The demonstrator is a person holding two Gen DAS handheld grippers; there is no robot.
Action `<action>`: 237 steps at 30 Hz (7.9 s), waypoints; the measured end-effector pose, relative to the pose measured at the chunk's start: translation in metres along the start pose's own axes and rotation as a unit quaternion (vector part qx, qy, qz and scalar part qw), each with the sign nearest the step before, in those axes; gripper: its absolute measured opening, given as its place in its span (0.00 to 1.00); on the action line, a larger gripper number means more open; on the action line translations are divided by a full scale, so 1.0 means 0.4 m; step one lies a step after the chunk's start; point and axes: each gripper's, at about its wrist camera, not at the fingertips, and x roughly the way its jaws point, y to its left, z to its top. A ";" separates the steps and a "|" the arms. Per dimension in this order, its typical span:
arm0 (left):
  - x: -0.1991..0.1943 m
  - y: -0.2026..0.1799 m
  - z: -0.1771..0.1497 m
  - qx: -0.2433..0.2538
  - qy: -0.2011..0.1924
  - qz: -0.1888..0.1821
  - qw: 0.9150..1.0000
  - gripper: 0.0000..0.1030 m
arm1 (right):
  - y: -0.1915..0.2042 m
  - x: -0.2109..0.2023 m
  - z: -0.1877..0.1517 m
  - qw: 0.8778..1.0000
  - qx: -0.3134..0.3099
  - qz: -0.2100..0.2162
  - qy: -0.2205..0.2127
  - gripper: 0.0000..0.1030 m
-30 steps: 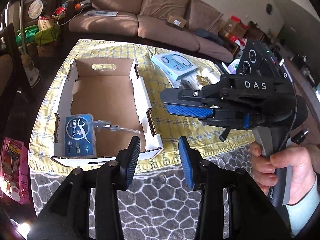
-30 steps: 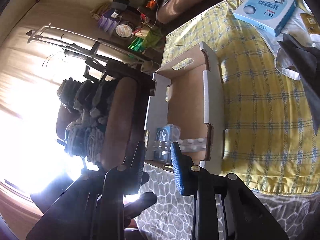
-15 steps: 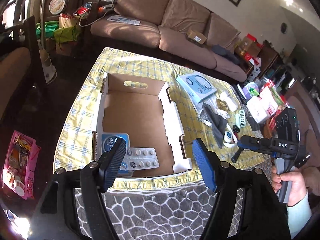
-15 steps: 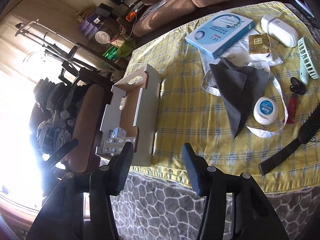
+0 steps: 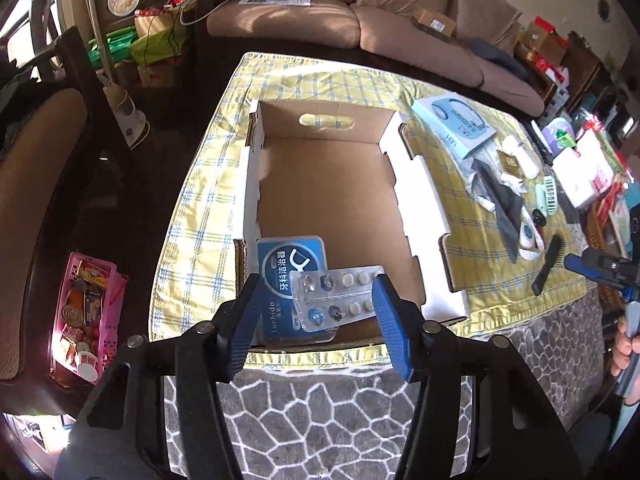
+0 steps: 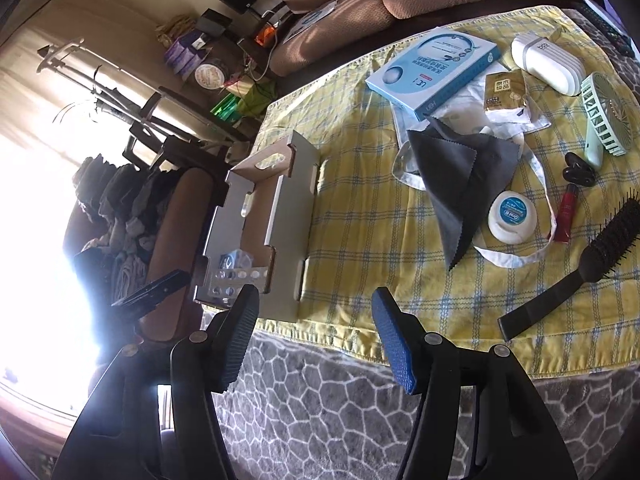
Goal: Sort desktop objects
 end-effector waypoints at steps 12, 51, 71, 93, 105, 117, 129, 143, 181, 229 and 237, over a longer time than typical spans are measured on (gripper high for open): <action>0.062 0.044 0.000 -0.003 0.052 -0.020 0.998 0.29 | 0.205 0.185 0.041 0.997 -0.042 0.054 0.040 0.50; 0.132 0.016 0.019 -0.038 0.075 -0.143 0.986 0.09 | 0.274 0.419 0.065 0.994 0.007 0.030 0.107 0.38; 0.118 -0.029 0.056 -0.083 0.049 -0.199 0.975 0.07 | 0.199 0.269 0.046 0.995 -0.054 -0.012 0.077 0.52; -0.144 0.119 -0.006 -0.202 -0.066 -0.351 0.912 0.11 | 0.331 0.244 -0.002 0.963 0.096 0.251 -0.011 0.22; -0.102 0.182 -0.025 -0.209 -0.058 -0.313 0.924 0.51 | 0.359 0.307 0.078 0.980 0.049 0.192 -0.005 0.16; -0.019 0.278 -0.050 -0.192 0.005 -0.235 0.953 0.43 | 0.337 0.485 0.115 0.992 0.004 0.110 0.059 0.15; -0.021 0.150 0.041 -0.073 0.001 -0.162 0.984 0.48 | 0.322 0.389 0.104 0.996 -0.059 0.029 0.054 0.16; -0.044 -0.110 0.054 0.003 -0.008 -0.145 0.989 0.92 | 0.186 0.179 0.064 0.999 -0.026 0.019 0.012 0.84; -0.028 0.154 0.027 0.014 -0.021 -0.043 0.999 0.40 | 0.356 0.577 0.119 0.996 -0.003 -0.030 0.084 0.49; -0.039 0.048 0.020 0.004 -0.017 -0.104 0.994 1.00 | 0.396 0.494 0.122 0.982 -0.127 -0.127 0.052 1.00; -0.071 -0.001 -0.009 0.006 -0.026 -0.076 0.997 1.00 | 0.381 0.371 0.076 0.977 -0.148 -0.152 0.030 1.00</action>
